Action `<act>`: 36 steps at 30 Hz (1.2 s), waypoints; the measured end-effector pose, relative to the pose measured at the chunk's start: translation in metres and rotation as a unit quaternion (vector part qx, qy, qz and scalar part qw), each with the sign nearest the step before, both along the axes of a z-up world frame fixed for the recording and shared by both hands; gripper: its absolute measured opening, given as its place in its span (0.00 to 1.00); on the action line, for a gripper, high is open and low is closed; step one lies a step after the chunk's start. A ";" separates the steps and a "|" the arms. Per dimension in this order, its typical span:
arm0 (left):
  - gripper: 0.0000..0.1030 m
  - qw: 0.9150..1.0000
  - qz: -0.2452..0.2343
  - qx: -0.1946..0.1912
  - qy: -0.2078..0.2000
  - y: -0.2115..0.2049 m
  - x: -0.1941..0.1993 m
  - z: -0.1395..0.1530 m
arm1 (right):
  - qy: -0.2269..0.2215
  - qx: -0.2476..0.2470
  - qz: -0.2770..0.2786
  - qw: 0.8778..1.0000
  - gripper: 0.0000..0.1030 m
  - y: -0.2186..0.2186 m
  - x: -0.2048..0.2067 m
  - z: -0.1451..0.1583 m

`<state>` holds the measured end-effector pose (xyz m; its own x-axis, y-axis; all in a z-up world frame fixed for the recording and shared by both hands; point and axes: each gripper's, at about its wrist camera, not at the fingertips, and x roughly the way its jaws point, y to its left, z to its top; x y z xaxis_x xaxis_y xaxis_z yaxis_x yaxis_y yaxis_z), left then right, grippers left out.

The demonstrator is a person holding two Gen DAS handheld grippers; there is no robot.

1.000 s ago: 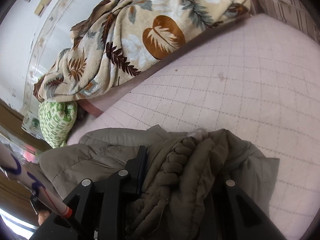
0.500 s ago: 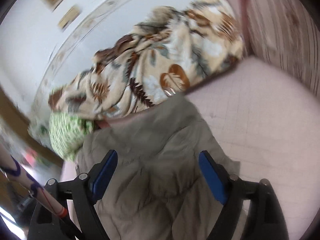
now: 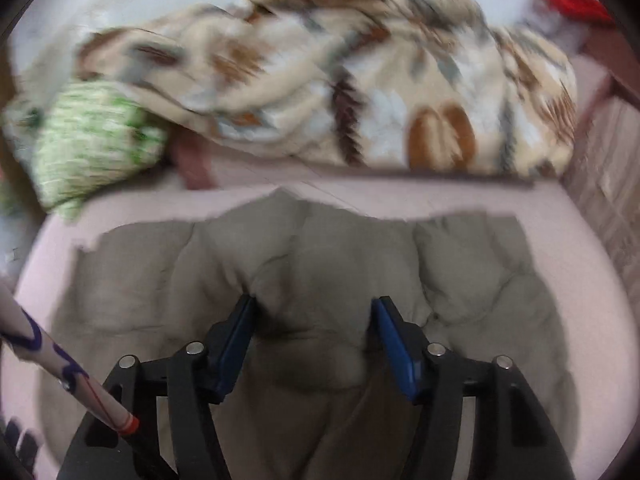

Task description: Fold large clothes

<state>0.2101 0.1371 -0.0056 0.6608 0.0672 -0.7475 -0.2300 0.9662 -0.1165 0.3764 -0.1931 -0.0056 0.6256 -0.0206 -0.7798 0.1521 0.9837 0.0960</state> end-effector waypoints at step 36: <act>0.74 0.999 0.019 0.031 -0.028 0.012 -0.028 0.015 | -0.004 -0.172 0.016 0.985 0.81 0.065 -0.109 0.016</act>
